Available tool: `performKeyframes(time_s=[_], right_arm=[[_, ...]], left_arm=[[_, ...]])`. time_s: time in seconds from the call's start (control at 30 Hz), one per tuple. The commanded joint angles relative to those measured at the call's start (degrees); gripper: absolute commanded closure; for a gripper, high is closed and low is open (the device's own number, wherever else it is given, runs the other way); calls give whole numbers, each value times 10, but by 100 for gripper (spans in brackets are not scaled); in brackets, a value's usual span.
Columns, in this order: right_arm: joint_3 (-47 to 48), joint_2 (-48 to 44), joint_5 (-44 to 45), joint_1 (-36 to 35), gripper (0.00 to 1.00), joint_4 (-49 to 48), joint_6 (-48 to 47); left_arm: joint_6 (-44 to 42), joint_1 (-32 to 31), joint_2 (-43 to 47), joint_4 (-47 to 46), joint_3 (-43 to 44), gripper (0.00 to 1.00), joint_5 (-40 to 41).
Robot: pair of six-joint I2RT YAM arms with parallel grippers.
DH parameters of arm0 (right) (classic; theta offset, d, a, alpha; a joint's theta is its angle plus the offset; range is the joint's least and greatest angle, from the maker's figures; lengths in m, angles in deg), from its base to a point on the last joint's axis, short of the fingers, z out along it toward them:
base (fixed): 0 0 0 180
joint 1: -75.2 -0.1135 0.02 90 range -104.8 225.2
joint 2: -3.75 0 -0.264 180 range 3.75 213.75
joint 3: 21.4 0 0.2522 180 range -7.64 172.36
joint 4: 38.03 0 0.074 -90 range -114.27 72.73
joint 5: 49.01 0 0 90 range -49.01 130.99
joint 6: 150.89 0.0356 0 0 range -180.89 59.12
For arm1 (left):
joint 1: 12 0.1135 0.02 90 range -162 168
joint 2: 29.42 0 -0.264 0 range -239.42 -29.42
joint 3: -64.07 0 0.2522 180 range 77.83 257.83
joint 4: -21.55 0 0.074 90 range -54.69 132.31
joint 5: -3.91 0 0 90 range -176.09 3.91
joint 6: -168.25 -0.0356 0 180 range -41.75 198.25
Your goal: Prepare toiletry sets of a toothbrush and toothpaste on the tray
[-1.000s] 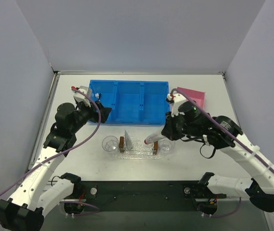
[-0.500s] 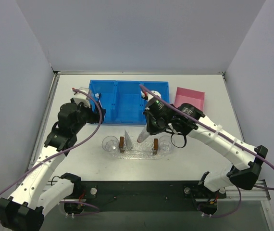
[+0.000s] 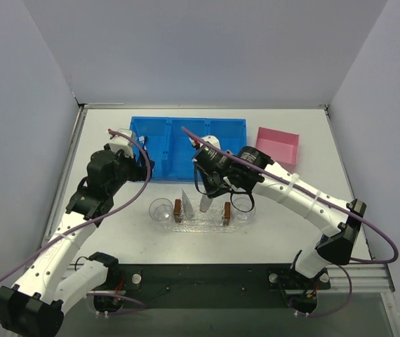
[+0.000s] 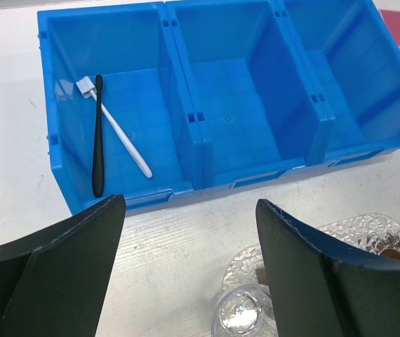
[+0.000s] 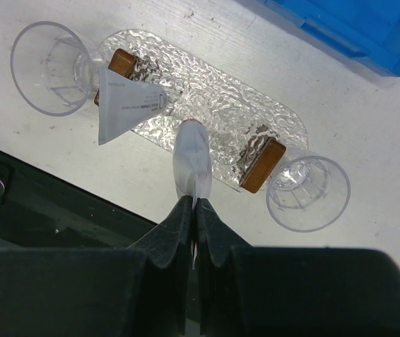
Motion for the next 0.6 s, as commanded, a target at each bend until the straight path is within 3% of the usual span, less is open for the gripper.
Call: performKeyframes(time_s=[0.0,0.57], right_arm=[[27,9,21,-7,100,31,8],[35,27,28,-14,100,23,1]], left_arm=[[-10,-5,3,-3,22,14,16],[-10,-10,2,-2,22,14,20]])
